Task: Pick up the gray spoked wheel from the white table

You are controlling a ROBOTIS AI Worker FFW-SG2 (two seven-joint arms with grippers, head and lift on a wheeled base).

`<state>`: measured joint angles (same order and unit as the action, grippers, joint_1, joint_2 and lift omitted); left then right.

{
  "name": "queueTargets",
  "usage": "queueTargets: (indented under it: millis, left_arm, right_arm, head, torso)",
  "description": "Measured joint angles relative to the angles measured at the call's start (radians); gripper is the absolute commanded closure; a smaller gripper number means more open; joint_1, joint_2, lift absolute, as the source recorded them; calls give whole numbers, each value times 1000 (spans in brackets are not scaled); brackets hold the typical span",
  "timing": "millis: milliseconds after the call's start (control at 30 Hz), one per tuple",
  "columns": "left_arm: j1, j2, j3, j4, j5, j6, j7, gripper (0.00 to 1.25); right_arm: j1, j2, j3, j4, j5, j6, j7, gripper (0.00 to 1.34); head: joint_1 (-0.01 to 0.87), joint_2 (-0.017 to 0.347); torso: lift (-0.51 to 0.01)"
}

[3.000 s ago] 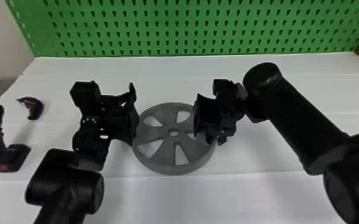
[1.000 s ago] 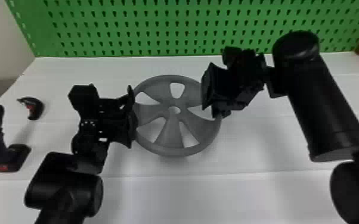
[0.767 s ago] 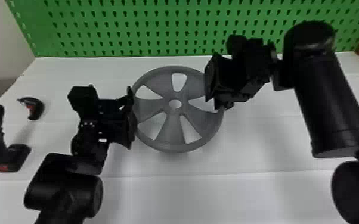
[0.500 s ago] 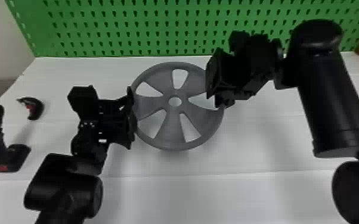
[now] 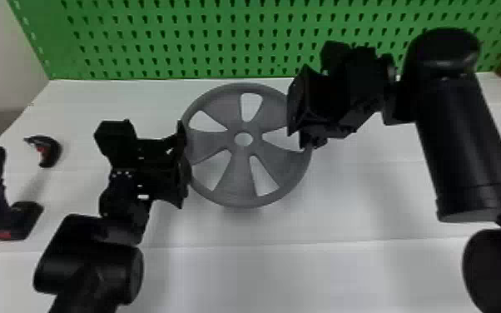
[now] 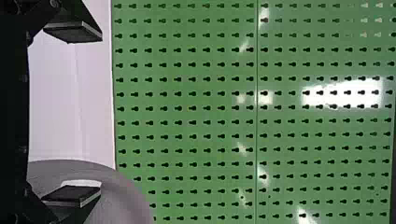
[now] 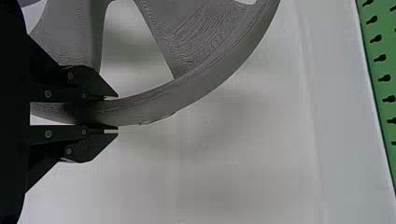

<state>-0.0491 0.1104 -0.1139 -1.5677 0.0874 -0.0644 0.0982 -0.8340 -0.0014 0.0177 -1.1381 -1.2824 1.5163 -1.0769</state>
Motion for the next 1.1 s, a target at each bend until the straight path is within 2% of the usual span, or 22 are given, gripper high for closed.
queueTargets:
  millis: [167,367,700,833,933,1100]
  left_arm:
    - [0,0,0,0,1,0,0,127]
    - [2,0,0,-11,9,-9,0,127]
    - [7,0,-7,-68,31,-33,0,127]
    - [8,0,0,-91,32,-40,0,127]
    - [13,0,14,-98,32,-44,0,127]
    - [29,0,52,-100,29,-46,0,127]
  right_arm:
    - [26,-5,5,-52,15,-48,0,1190]
    - [49,-18,7,-69,48,-87,0,1207]
    - [77,-10,37,-75,99,-130,0,1211]
    - [112,-19,52,-124,148,-195,7,1211]
    - [162,-35,68,-202,223,-273,97,1211]
    - [259,-70,103,-323,421,-417,352,1211]
  head:
    - [770,54]
    - [770,55]
    - [770,55]
    - [770,55]
    - [770,55]
    - [770,55]
  torso:
    - [-105]
    - [-105]
    - [-105]
    - [-105]
    - [-105]
    - [-105]
